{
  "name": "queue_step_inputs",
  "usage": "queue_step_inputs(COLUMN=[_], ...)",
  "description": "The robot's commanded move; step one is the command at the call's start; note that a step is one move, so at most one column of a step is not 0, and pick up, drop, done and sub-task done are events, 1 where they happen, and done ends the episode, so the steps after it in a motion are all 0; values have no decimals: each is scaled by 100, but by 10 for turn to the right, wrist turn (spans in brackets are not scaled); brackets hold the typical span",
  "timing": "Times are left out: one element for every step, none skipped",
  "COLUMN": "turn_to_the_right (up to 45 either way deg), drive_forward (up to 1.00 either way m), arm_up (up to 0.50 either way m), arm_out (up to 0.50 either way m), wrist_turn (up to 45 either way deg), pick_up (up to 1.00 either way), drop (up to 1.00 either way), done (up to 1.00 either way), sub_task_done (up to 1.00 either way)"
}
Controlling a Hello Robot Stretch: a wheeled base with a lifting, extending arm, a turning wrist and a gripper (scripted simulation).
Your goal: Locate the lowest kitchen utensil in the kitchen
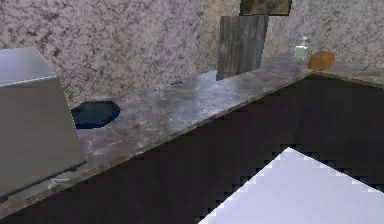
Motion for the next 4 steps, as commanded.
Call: queue_step_inputs(turn_to_the_right=[-90, -30, 0, -450], drive_forward=[0, 0, 30, 0], arm_up=[0, 0, 0, 0], arm_out=[0, 0, 0, 0], wrist_turn=[0, 0, 0, 0], pick_up=[0, 0, 0, 0], drop=[0, 0, 0, 0], done=[0, 0, 0, 0], sub_task_done=[0, 0, 0, 0])
